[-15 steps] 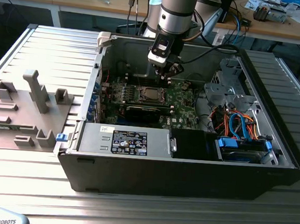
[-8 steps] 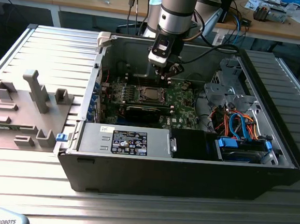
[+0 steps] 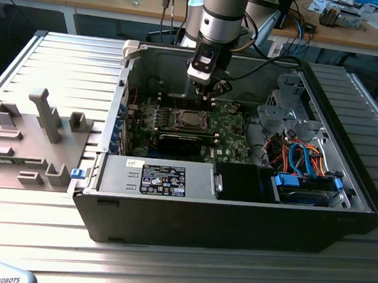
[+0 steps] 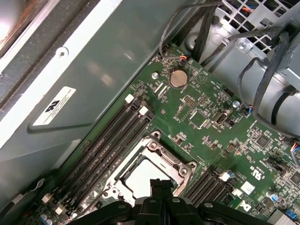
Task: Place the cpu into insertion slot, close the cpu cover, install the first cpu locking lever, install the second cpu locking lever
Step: 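Install the first cpu locking lever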
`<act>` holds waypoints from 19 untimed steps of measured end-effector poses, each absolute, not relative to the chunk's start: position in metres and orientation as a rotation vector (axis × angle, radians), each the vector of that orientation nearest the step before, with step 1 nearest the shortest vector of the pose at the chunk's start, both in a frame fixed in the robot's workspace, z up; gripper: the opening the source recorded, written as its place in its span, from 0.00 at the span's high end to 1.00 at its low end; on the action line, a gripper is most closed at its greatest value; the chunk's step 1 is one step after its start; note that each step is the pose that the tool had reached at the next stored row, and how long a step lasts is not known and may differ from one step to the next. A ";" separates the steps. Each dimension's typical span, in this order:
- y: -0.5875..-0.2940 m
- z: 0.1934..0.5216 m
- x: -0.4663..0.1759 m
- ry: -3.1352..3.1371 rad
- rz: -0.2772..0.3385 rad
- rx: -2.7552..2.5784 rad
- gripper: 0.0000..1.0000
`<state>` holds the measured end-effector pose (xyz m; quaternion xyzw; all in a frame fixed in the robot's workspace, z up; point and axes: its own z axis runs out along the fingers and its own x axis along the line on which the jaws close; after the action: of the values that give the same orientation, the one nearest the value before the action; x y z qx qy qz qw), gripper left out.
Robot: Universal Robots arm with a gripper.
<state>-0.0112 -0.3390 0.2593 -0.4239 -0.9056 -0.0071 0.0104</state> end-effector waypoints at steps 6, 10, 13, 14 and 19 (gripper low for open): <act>-0.339 0.259 -0.011 -2.833 -0.022 -1.308 0.89; -0.339 0.259 -0.011 -2.836 -0.022 -1.301 0.89; -0.339 0.259 -0.011 -2.840 -0.022 -1.294 0.89; -0.339 0.259 -0.011 -2.841 -0.022 -1.292 0.89; -0.339 0.259 -0.011 -2.845 -0.022 -1.281 0.89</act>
<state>-0.0112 -0.3390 0.2593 -0.4106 -0.9117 -0.0070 0.0105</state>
